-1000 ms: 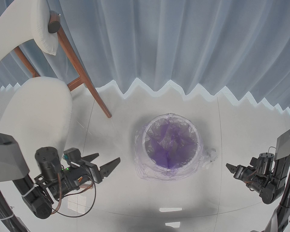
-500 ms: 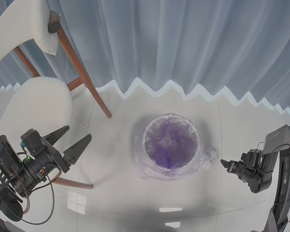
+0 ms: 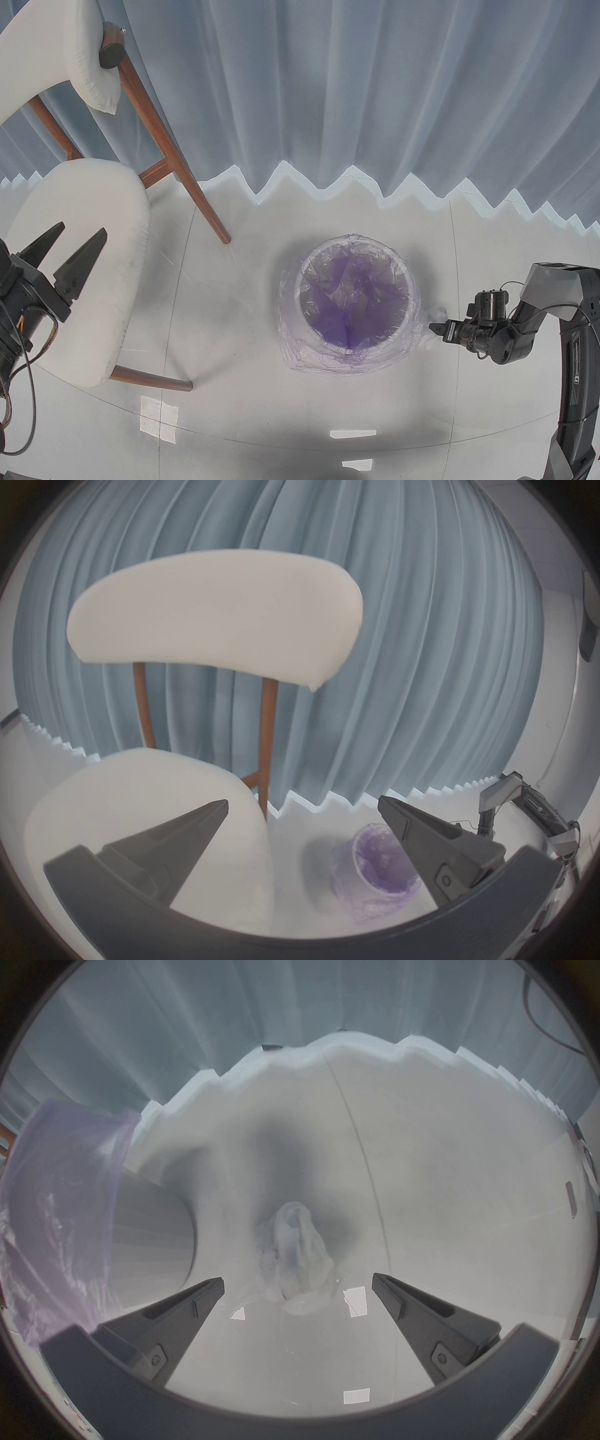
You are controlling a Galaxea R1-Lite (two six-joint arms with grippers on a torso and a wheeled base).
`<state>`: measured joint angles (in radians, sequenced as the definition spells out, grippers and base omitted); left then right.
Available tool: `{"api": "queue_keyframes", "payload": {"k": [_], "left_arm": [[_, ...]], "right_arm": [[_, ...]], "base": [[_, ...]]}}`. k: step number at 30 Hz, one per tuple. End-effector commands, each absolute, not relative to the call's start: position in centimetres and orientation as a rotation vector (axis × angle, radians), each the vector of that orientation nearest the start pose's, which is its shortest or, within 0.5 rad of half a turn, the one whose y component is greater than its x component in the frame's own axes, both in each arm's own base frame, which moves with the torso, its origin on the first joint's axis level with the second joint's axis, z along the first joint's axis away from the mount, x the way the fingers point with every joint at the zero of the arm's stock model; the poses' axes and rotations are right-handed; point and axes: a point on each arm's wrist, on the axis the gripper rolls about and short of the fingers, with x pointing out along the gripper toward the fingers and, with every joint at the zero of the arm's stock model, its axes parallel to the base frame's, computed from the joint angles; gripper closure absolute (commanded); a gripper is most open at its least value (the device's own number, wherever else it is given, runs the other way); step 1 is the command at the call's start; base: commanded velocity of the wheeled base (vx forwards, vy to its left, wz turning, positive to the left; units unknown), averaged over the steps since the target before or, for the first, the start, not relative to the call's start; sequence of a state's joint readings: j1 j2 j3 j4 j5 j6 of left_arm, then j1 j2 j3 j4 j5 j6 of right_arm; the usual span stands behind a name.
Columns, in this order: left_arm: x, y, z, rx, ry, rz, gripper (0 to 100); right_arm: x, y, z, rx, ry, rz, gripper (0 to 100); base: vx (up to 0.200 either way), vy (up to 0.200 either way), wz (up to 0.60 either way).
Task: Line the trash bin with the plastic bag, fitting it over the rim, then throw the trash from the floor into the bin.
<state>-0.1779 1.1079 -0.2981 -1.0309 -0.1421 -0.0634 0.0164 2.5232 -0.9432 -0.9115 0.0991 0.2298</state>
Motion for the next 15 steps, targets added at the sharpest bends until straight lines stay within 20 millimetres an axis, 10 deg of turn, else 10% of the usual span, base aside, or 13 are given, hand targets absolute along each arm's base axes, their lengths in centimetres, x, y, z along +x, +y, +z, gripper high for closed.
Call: {"api": "queue_keyframes", "payload": {"k": [1, 11, 12, 15], "left_arm": [[11.8, -1.7, 23.7, -0.046, -0.308, -0.246, 0], [9.5, -1.4, 24.4, -0.047, -0.26, -0.243, 0], [9.5, -1.4, 24.4, -0.047, -0.26, -0.243, 0], [9.1, -1.4, 24.3, -0.043, -0.248, -0.248, 0]], "right_arm": [[43.0, 2.5, -6.6, 0.236, 0.686, 0.067, 0], [45.7, 2.5, -6.1, 0.234, 0.74, 0.046, 0], [45.7, 2.5, -6.1, 0.234, 0.74, 0.046, 100], [45.5, 2.6, -6.2, 0.232, 0.748, 0.039, 100]], "base": [[0.0, 0.0, 0.0], [0.0, 0.0, 0.0], [0.0, 0.0, 0.0], [0.0, 0.0, 0.0]]}}
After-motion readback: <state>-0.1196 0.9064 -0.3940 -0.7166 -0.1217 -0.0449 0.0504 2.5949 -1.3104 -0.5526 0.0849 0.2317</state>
